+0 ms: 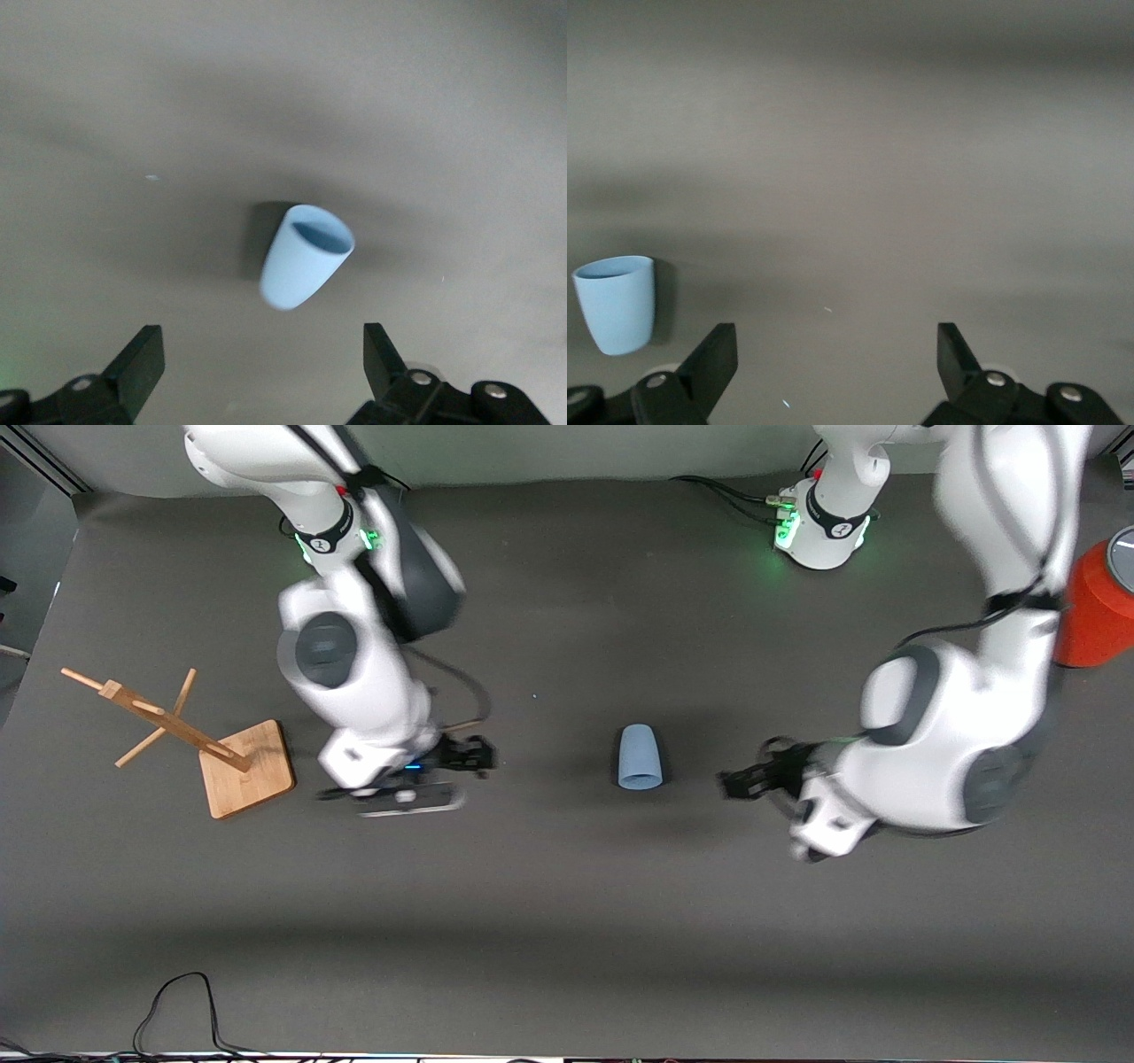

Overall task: Rotate and upright cup with both arms
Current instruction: 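Withdraw the right gripper while the left gripper reaches the cup rim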

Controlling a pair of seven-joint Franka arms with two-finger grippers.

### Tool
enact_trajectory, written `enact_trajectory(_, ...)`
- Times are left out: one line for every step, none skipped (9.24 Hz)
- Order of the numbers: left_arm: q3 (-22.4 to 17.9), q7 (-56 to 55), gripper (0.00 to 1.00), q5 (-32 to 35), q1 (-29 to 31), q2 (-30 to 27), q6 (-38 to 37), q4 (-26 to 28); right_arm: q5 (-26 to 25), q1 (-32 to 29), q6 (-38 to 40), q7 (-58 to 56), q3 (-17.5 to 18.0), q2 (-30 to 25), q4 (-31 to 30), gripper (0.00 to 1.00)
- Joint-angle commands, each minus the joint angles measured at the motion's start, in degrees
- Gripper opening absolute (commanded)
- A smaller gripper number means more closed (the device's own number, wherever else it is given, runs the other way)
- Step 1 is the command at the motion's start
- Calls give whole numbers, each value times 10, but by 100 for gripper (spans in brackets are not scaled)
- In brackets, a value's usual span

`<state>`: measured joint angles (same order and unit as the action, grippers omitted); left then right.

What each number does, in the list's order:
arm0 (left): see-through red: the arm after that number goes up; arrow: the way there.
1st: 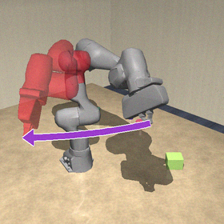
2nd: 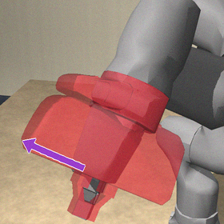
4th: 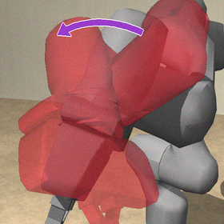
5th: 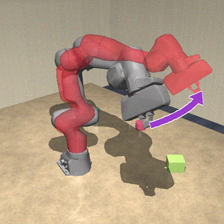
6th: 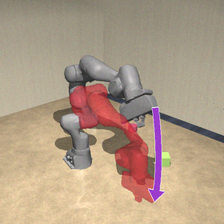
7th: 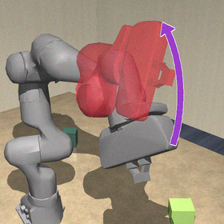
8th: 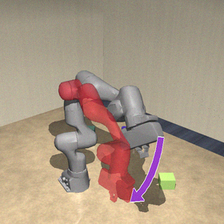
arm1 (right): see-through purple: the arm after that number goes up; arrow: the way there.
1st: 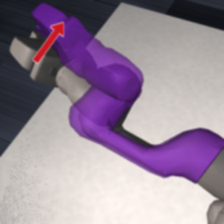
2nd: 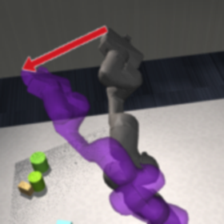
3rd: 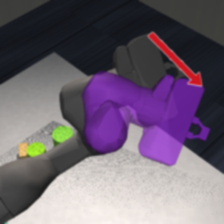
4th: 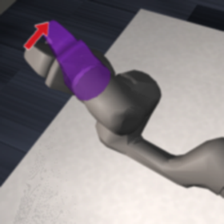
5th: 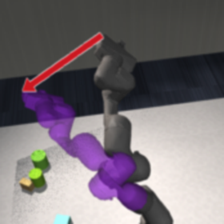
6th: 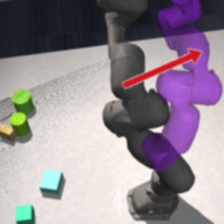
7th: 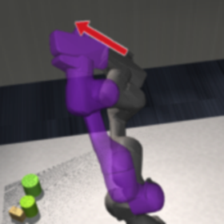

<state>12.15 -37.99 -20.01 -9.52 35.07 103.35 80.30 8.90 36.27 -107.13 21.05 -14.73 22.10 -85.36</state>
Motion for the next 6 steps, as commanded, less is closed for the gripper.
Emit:
enact_trajectory(-6, -37, 100, 0, -39, 91, 40, -52, -11, -24, 73, -51, -48, -63, -23, 100)
enact_trajectory(-8, -36, 100, 6, -42, 115, 48, -53, -16, -23, 115, -95, -89, -77, -22, 100)
enact_trajectory(-8, -34, 100, 38, -42, 131, 49, -52, -21, -22, 144, -106, -120, -92, -21, 100)
enact_trajectory(-8, -36, 100, 59, -39, 135, 41, -52, -40, -22, 157, -108, -129, -106, -19, 100)
enact_trajectory(-8, -36, 100, 62, -38, 136, 34, -50, -82, -22, 177, -134, -129, -119, -17, 100)
enact_trajectory(-8, -36, 100, 59, -37, 143, 27, -48, -94, -25, 203, -150, -140, -133, -16, 100)
